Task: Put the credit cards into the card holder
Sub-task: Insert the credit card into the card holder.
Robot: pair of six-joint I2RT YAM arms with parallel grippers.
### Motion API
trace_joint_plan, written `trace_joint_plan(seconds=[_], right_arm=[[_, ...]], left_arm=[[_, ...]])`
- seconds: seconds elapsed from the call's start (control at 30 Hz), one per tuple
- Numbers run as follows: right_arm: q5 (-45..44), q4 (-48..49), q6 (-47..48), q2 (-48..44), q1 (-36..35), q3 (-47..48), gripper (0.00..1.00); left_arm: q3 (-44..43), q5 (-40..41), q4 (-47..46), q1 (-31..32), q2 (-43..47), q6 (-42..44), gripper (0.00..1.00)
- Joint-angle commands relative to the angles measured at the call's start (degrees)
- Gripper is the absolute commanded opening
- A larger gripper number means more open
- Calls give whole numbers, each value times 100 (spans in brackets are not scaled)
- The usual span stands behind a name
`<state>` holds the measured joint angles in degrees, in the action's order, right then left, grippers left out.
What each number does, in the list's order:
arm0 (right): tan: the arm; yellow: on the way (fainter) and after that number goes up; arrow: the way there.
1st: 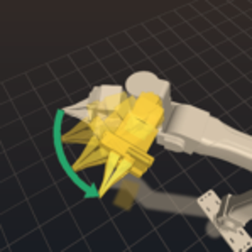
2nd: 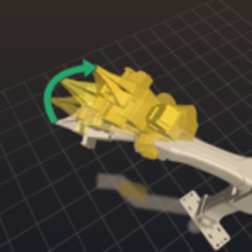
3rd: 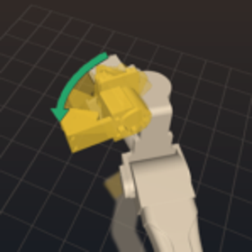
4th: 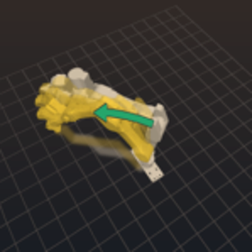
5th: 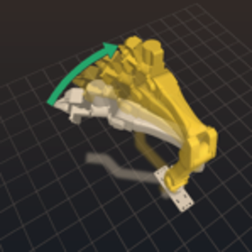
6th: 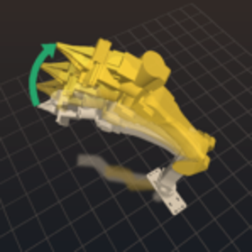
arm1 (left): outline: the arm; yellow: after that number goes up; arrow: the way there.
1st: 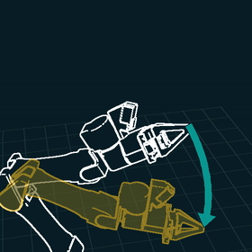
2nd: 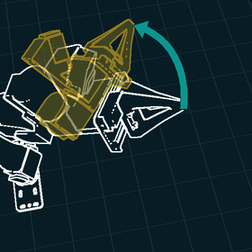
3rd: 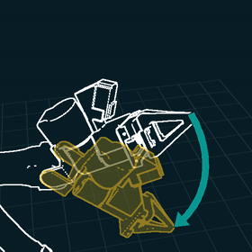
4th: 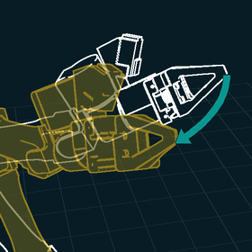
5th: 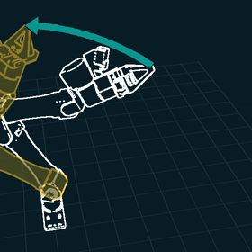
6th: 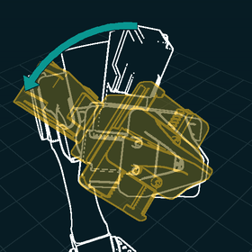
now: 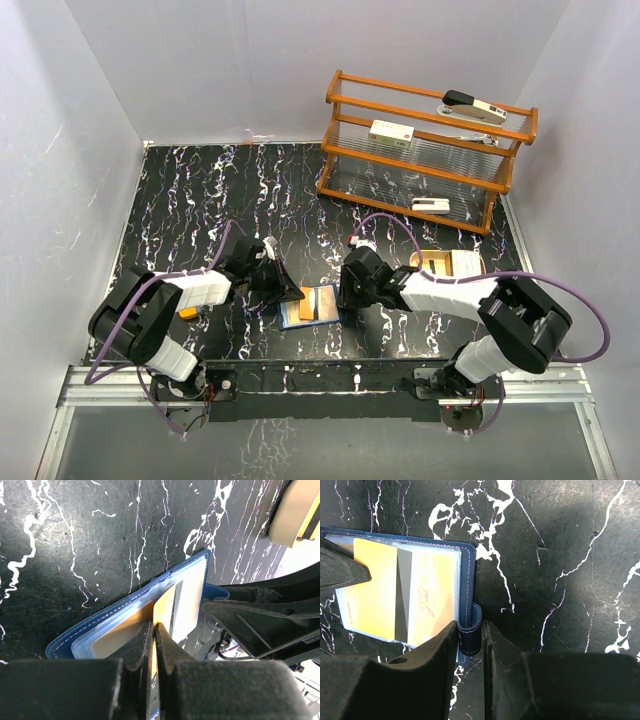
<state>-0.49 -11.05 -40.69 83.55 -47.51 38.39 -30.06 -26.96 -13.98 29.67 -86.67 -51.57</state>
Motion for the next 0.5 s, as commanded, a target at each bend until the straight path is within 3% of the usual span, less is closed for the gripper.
trace_joint_plan(seconds=[0.0,0.47], right_arm=[[91,15,-287,-43,-22,-289,22],[554,725,-1071,-225,-53,-750,21]], left_arm=[[202,319,-76,-30,91,-101,0],[619,131,-1109,-2,-108,-755,0]])
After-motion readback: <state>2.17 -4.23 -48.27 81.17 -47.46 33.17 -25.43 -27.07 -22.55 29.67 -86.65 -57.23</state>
